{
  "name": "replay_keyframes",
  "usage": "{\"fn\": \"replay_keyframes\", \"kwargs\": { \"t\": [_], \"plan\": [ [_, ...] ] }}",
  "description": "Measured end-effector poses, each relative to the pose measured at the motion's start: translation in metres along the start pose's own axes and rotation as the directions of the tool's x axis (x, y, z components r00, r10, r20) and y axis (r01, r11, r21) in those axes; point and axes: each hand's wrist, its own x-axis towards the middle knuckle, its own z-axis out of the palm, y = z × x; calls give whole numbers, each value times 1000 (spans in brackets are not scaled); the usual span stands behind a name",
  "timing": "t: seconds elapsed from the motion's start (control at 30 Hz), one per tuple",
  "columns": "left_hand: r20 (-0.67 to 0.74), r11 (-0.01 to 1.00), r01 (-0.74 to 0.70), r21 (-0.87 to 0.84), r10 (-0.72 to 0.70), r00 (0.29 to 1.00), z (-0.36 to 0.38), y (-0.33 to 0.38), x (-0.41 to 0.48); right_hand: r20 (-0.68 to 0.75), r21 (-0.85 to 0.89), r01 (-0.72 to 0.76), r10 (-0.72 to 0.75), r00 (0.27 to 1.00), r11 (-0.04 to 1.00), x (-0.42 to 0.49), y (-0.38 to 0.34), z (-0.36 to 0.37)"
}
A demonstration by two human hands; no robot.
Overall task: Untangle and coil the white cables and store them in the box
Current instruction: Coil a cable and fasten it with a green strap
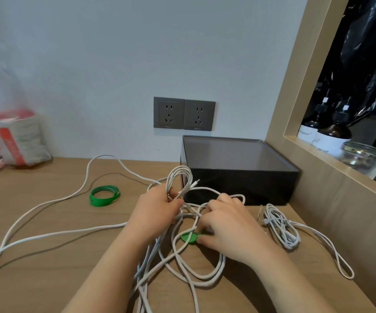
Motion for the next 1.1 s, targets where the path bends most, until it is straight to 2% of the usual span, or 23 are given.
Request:
{"fn": "replay_keyframes", "kwargs": {
  "t": [0.07,0.1,0.13,0.2,0.3,0.33,0.37,0.43,0.53,0.63,0.67,0.73,0.77,0.8,0.93,1.1],
  "plan": [
    [-24,996,28,-87,-30,999,-1,-1,1,26,237,-47,42,999,970,-3,7,-8],
    [-41,987,46,-154,-53,998,-1,-1,1,29,413,-93,89,996,906,-4,11,-14],
    [-50,972,66,-227,-80,996,-2,-1,1,11,578,-128,150,989,806,-5,15,-20],
    [-42,907,107,-407,-135,990,-1,0,1,-53,802,-138,300,953,582,-3,23,-29],
    [68,678,214,-703,-235,970,3,10,-3,-8,979,-83,439,898,188,6,24,-26],
    [118,596,247,-764,-247,962,4,13,-4,24,991,-79,455,890,104,8,22,-23],
    [164,533,277,-799,-251,954,5,15,-4,48,993,-91,448,893,75,8,21,-19],
    [244,458,337,-823,-252,937,7,16,-3,81,991,-115,380,921,69,9,18,-14],
    [311,411,376,-831,-219,925,7,18,-3,138,987,-153,265,954,37,8,17,-13],
    [292,409,351,-842,-202,935,9,18,-3,149,976,-191,329,933,101,9,15,-9],
    [267,425,332,-842,-206,941,10,18,-3,79,967,-168,403,912,191,10,15,-6],
    [204,471,292,-833,-229,952,14,16,-3,-193,883,-75,502,843,464,11,13,-1],
    [171,484,274,-831,-246,954,16,15,-2,-315,832,-16,496,809,554,11,11,1],
    [149,486,263,-834,-261,954,18,15,-2,-390,799,41,466,794,599,10,9,1],
    [147,465,256,-847,-257,955,18,15,-3,-432,727,118,317,845,676,10,4,6],
    [211,405,282,-870,-212,954,14,16,-4,-478,717,133,344,809,684,10,9,7]
  ]
}}
